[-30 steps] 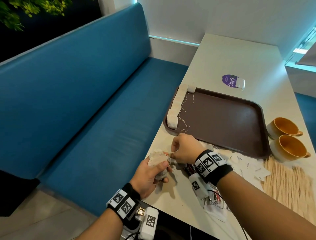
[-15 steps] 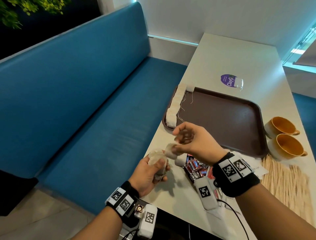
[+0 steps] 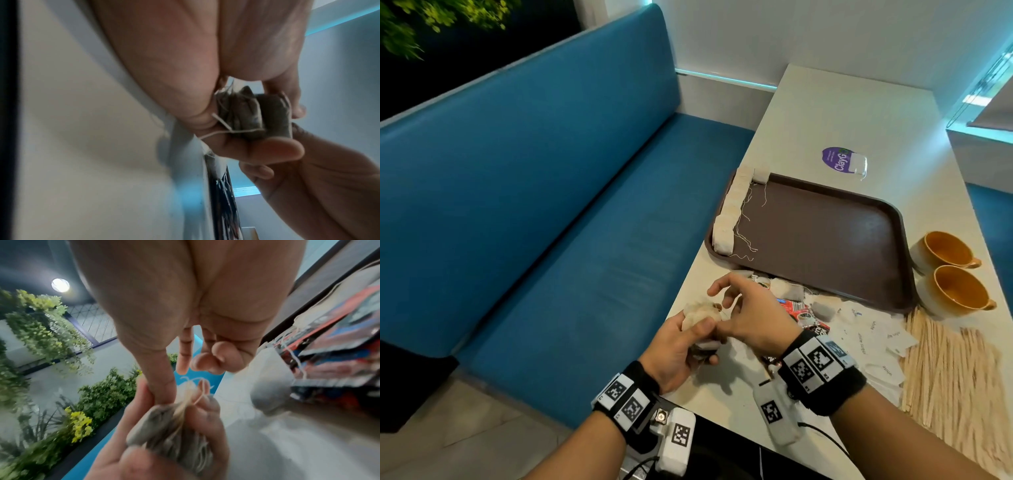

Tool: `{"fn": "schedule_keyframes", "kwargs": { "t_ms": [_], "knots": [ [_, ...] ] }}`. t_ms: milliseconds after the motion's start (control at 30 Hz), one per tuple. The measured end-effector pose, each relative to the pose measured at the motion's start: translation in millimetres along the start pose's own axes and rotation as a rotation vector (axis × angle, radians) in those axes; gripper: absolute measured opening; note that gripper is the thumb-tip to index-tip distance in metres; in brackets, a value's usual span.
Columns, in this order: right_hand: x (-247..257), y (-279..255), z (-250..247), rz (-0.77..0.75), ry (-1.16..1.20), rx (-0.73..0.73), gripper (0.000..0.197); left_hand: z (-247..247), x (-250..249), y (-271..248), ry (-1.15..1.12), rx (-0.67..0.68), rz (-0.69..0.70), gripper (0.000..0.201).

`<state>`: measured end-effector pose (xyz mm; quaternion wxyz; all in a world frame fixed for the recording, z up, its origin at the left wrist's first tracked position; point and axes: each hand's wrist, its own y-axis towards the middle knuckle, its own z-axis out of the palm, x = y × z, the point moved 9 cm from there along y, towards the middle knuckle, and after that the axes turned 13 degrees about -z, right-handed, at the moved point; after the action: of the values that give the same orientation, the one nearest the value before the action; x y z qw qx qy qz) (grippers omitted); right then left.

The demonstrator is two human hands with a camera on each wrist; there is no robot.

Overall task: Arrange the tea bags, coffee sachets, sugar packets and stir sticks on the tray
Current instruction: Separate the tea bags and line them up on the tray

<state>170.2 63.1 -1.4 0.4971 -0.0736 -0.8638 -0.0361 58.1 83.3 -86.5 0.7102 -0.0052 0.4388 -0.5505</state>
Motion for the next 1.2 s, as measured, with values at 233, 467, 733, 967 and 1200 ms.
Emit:
{"fn": "schedule_keyframes", "kwargs": {
  "t_ms": [233, 467, 733, 967, 1200],
  "knots": [
    [-36.9, 6.0, -62.2, 0.096, -0.056, -0.227, 0.023, -1.5, -3.1, 0.8, -0.025, 0.029, 0.031, 0.051],
    [-50.5, 6.3, -40.1, 0.199, -0.53, 0.068, 0.048, -1.0, -3.9, -2.3, -0.021, 0.057, 0.026, 0.057],
    [-48.7, 2.9, -42.4, 0.159, -0.339, -0.029, 0.013, -1.5, -3.9, -0.4, -0.024, 0.011, 0.021, 0.06],
    [-12.8, -5.3, -61.7, 0.063, -0.008, -0.163, 0.02, -1.4, -2.8, 0.3, -0.109, -0.004, -0.022, 0.088],
    [25.4, -6.5, -6.5, 0.033, 0.474, 0.057, 0.016, -3.6, 0.0, -0.7, -0.065, -0.086, -0.082, 0.082]
  ]
}}
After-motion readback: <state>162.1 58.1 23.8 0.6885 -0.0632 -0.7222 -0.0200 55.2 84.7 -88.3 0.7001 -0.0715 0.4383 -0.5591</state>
